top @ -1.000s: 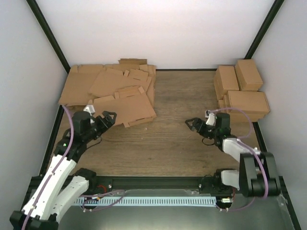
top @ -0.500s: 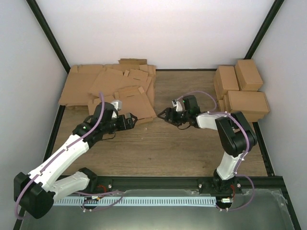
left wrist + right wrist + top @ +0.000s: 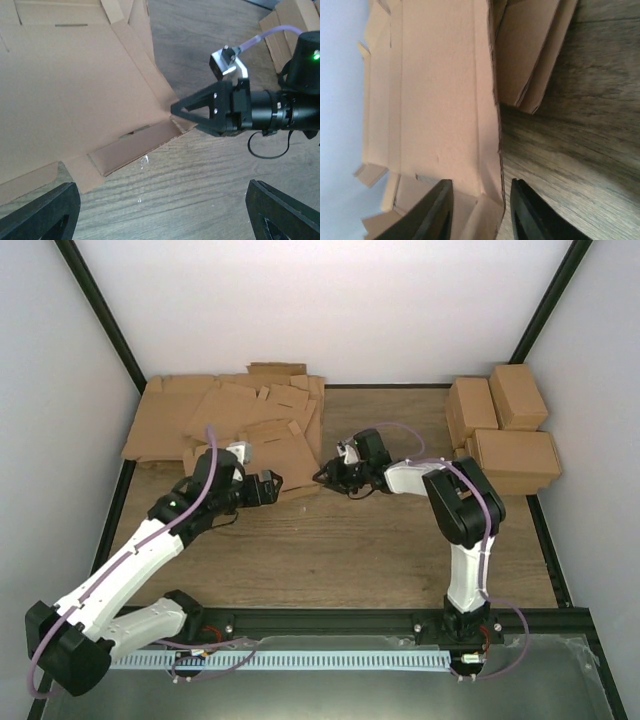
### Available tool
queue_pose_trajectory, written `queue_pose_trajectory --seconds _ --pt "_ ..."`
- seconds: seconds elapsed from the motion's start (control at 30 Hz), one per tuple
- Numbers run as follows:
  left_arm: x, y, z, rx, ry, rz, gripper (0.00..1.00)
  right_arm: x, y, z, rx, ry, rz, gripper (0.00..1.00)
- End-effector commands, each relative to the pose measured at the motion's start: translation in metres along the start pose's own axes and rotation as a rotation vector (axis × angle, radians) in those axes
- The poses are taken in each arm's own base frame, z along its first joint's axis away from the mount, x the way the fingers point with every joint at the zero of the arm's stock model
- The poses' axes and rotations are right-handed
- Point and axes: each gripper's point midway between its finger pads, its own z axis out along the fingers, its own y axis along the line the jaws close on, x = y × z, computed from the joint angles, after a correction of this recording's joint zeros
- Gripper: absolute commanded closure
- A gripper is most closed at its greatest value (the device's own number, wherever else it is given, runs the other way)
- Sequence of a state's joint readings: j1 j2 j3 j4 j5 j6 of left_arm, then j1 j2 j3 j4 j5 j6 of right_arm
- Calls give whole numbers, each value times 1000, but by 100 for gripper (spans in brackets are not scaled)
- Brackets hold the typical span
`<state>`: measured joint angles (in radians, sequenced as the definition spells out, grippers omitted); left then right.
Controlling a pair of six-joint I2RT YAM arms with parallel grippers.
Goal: Fold the paper box
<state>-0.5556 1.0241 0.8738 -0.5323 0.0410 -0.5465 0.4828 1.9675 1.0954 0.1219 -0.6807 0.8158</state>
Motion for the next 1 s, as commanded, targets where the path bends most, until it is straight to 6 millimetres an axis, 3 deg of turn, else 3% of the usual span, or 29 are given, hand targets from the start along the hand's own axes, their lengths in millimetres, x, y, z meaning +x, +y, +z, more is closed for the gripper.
queue_pose_trajectory --seconds 0.0,0.1,0.2,0.37,0.53,0.67,0.77,0.9,0.97 --pt "-16 -8 -13 3 -43 32 7 -6 17 -6 9 -12 -27 75" --pt "-20 -9 -18 -1 -49 30 7 -5 25 -23 45 -34 -112 92" --pt "-26 -11 -27 -13 -57 35 7 4 32 -45 93 -34 -253 97" --pt "-46 -26 -50 8 -88 84 7 31 34 -88 182 -13 -477 98" --pt "-76 -61 -74 122 -161 184 6 64 46 -124 174 20 -574 97" --pt "-97 -82 -68 149 -194 319 0 77 57 -146 169 6 -570 96" --pt "-91 -105 -48 199 -162 489 0 82 66 -161 175 -11 -581 94" --pt "-45 -146 -36 408 -72 962 0 78 68 -174 225 -56 -598 93" --pt "-51 -148 -25 386 -97 1055 0 77 69 -175 228 -63 -605 93"
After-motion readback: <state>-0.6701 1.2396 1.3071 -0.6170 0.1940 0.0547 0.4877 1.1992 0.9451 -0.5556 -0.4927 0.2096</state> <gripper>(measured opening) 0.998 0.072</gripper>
